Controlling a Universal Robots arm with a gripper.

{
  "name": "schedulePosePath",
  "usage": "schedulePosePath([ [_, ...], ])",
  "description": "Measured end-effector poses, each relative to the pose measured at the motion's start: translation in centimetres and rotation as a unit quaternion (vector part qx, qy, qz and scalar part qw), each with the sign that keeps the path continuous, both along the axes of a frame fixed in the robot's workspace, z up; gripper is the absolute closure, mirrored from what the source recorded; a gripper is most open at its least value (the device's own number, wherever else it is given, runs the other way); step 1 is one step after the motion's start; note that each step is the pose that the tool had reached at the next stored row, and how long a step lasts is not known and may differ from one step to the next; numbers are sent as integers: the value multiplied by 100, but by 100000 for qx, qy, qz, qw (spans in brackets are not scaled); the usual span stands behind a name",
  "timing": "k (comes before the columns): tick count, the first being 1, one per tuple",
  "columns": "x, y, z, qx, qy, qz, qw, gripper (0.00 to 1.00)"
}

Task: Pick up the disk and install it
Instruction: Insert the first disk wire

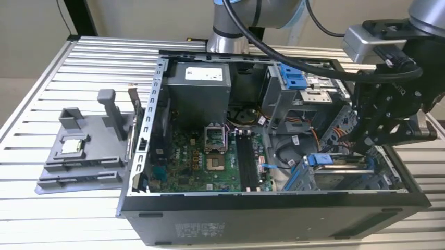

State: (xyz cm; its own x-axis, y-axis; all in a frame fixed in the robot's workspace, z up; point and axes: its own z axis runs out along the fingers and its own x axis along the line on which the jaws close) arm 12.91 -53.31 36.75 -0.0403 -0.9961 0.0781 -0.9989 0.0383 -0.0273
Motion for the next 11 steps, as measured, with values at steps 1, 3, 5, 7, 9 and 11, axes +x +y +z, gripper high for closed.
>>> schedulePosePath([
  [1,0,-13,18,0,0,0,100000,0],
  [3,-1,-38,57,-3,2,0,100000,0],
  [5,-1,-64,86,-2,3,-1,100000,0],
  [7,-1,-98,104,0,5,8,100000,0],
  [9,-1,-133,120,-14,7,56,100000,0],
  [11,-1,-170,131,-17,4,165,100000,0],
])
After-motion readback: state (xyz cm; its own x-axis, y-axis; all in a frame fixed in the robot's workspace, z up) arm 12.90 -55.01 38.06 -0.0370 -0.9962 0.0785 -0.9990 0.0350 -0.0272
